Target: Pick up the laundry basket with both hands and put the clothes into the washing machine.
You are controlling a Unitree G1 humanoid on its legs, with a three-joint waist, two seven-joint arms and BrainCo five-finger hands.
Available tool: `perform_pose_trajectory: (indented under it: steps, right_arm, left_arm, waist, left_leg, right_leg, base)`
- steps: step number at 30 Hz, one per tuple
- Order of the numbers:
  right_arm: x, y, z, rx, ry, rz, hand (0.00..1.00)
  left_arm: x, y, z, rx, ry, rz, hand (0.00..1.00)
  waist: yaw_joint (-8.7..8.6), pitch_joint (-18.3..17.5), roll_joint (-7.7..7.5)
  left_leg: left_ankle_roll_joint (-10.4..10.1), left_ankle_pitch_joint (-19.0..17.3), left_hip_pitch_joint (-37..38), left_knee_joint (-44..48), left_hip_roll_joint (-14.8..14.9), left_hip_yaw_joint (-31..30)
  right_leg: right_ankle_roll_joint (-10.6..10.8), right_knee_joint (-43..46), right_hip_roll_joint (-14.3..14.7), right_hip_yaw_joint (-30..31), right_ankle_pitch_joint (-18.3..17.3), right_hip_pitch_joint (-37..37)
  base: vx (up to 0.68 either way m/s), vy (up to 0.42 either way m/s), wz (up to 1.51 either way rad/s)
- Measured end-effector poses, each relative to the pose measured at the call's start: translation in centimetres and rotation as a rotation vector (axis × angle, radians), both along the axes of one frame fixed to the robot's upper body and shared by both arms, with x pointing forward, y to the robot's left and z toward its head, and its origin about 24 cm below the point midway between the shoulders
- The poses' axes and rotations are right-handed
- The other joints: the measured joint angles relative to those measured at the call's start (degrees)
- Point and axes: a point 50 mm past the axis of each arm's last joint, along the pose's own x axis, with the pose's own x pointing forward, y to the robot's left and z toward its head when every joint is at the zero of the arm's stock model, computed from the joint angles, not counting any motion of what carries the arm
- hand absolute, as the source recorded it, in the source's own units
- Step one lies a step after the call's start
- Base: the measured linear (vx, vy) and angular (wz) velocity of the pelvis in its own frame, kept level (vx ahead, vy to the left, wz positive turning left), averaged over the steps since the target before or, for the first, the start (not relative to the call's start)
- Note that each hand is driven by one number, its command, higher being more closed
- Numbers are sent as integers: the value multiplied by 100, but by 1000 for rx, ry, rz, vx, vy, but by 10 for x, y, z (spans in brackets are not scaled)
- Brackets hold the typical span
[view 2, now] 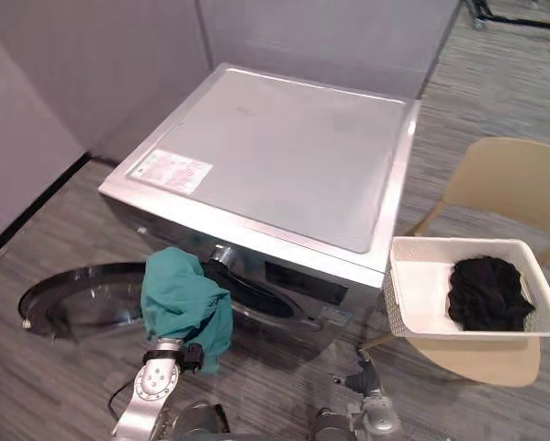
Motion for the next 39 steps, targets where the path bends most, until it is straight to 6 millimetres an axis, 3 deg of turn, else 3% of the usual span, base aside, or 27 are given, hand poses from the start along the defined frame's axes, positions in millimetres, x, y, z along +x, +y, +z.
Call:
perform_pose_trajectory:
  steps: [1, 2, 3, 5, 8, 11, 14, 18, 21, 23, 24, 27, 28, 29, 33, 36, 37, 39]
  right_arm:
    - [-1, -2, 0, -6, 4, -7, 0]
    - [-3, -4, -2, -12, 17, -6, 0]
    - [-5, -7, -2, -22, 22, -7, 0]
    - [-9, 6, -8, 22, 41, -13, 0]
    - [-10, 8, -10, 32, 50, -19, 0]
    - [7, 6, -4, 34, 11, -24, 0]
    - [44, 4, 14, 9, -89, 2, 0]
    - [75, 11, 37, 11, -214, 31, 0]
    - [99, 23, 64, 37, -362, 27, 0]
    - [115, 33, 90, 62, -486, 33, 0]
    - [119, 35, 96, 69, -513, 35, 0]
    - [130, 43, 127, 109, -667, 9, 0]
    - [131, 43, 133, 116, -695, 5, 0]
    - [132, 43, 145, 122, -763, 2, 0]
    - [132, 36, 160, 136, -846, -51, 0]
    - [131, 38, 176, 163, -933, -41, 0]
    - [131, 38, 177, 165, -938, -43, 0]
    - [128, 36, 182, 192, -976, -58, 0]
  left_arm:
    - [0, 1, -1, 0, 3, 9, 100]
    - [-1, 1, -2, 1, 9, 24, 100]
    - [-1, 2, -3, 2, 11, 30, 100]
    - [1, 8, -6, 24, 26, 43, 100]
    - [3, 10, -4, 22, 22, 64, 100]
    - [11, 12, 1, 21, 3, 66, 100]
    - [34, 9, 20, 3, -80, 60, 100]
    - [60, 4, 37, -1, -142, 58, 100]
    - [86, -2, 70, -7, -263, 61, 100]
    - [107, 0, 105, -12, -384, 90, 100]
    - [113, 0, 116, -16, -418, 97, 100]
    - [132, 6, 173, -30, -595, 151, 100]
    - [134, 7, 181, -31, -620, 162, 100]
    - [139, 10, 204, -34, -688, 182, 100]
    - [144, 9, 265, -20, -863, 192, 100]
    - [138, 17, 325, 34, -1039, 207, 100]
    - [137, 17, 330, 40, -1052, 205, 100]
    - [131, 10, 362, 96, -1145, 173, 100]
  waist:
    - [19, 6, 7]
    - [25, 8, 82]
    - [29, 11, 182]
    - [5, 48, -99]
    - [19, 190, -228]
    - [20, 587, -269]
    - [17, 961, -261]
    - [7, 1274, -318]
    - [18, 1453, -357]
    - [25, 1531, -405]
    - [16, 1557, -425]
    - [-32, 1705, -494]
    - [-80, 1717, -498]
    - [-175, 1798, -523]
    - [-203, 1854, -595]
    - [-361, 1906, -662]
    - [-367, 1907, -663]
    - [-396, 1931, -693]
  left_leg:
    - [-25, 16, -23, -372, -171, -216]
    - [-16, 354, 35, -1067, -291, -425]
    - [-59, 379, 80, -1191, -280, -482]
    - [-49, 269, 119, -1122, -428, -437]
    - [-10, 244, -153, -863, -574, -461]
    - [41, 132, -524, -215, -616, -480]
    - [135, -408, -1562, 853, -409, -454]
    - [144, -729, -2436, 1805, -85, -348]
    - [185, -929, -3341, 2638, 354, -301]
    - [197, -1078, -4147, 3294, 708, -300]
    - [194, -1105, -4343, 3431, 775, -292]
    - [213, -1190, -5288, 4062, 1047, -353]
    - [219, -1195, -5440, 4160, 1077, -383]
    - [208, -1194, -5735, 4377, 1096, -469]
    - [202, -1224, -6443, 4800, 1232, -636]
    - [180, -1249, -6965, 5077, 1281, -823]
    - [178, -1250, -7008, 5094, 1283, -840]
    - [178, -1250, -7210, 5159, 1287, -873]
  right_leg:
    - [6, 57, -24, 118, -2, -25]
    - [126, 214, 31, 209, -77, -50]
    - [235, 322, 101, 276, -160, -58]
    - [316, 636, -115, 380, -324, -261]
    - [386, 1105, -325, 413, -491, -560]
    - [381, 2014, -499, 442, -761, -1053]
    - [411, 3363, -559, 696, -1321, -2214]
    - [341, 4396, -478, 1097, -1593, -3366]
    - [317, 5108, -229, 1364, -1627, -4413]
    - [274, 5660, -19, 1550, -1607, -5353]
    - [269, 5791, 16, 1587, -1604, -5589]
    - [196, 6395, 156, 1706, -1562, -6659]
    - [194, 6494, 161, 1702, -1563, -6810]
    - [159, 6725, 179, 1717, -1568, -7099]
    - [125, 7136, 314, 1753, -1586, -7808]
    - [87, 7382, 358, 1696, -1612, -8258]
    - [86, 7396, 359, 1691, -1612, -8296]
    - [85, 7444, 366, 1689, -1611, -8480]
  base:
    - [105, 178, -68]
    - [73, 139, -61]
    - [102, 201, -44]
    - [54, 121, -12]
    - [-8, 87, 14]
    - [-169, 41, 10]
    - [-258, -21, -11]
    - [-252, -37, -42]
    - [-204, 8, -71]
    - [-203, 1, -77]
    - [-163, -17, -68]
    - [-119, -51, -48]
    - [-39, -71, -14]
    - [-26, -72, -11]
    - [0, -74, -19]
    - [22, -58, -10]
    - [28, -28, -4]
    - [21, -18, -4]
